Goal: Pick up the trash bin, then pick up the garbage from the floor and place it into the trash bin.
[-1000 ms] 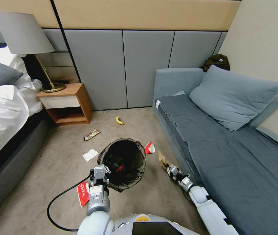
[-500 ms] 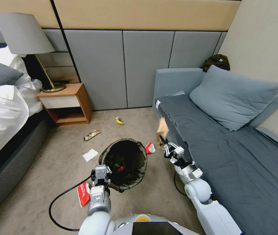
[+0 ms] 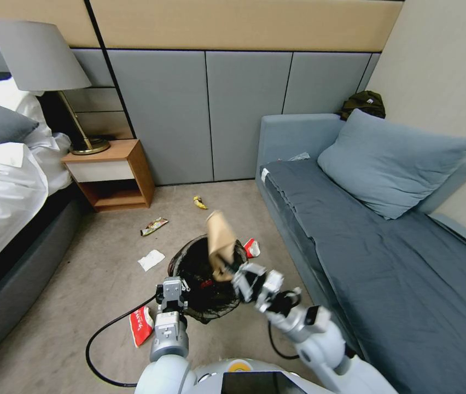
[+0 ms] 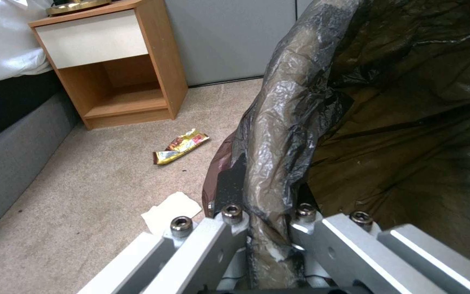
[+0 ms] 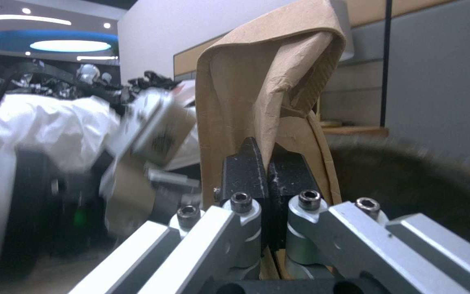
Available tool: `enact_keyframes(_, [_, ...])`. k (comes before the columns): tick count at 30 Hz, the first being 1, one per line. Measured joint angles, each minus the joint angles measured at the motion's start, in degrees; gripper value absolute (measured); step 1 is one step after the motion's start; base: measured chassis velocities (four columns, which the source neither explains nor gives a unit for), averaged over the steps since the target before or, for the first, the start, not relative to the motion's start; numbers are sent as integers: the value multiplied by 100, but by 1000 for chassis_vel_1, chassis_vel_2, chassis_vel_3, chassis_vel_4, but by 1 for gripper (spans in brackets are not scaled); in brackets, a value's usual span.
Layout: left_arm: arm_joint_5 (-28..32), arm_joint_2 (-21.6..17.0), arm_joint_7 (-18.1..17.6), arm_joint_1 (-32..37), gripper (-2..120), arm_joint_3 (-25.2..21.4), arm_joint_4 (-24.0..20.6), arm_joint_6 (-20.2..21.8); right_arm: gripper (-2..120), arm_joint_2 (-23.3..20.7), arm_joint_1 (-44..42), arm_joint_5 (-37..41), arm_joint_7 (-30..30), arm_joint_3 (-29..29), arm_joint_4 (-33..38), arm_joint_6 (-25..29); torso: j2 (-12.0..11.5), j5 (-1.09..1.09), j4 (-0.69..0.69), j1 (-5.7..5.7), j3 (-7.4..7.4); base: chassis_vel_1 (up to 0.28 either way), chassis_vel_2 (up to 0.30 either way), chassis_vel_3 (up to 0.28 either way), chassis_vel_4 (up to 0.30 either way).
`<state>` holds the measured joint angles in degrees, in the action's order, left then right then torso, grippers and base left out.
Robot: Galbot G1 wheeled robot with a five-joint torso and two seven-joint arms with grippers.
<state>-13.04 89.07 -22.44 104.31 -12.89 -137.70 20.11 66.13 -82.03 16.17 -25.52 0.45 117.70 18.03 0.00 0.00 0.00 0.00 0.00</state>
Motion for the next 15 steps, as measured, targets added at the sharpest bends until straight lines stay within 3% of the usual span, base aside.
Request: enact_keyframes(15, [-7,5,1,-2,0,31,-18,-3,0,287,127,-142,-4,144,-804,227,0,0,0,0,0,0,0,0,0])
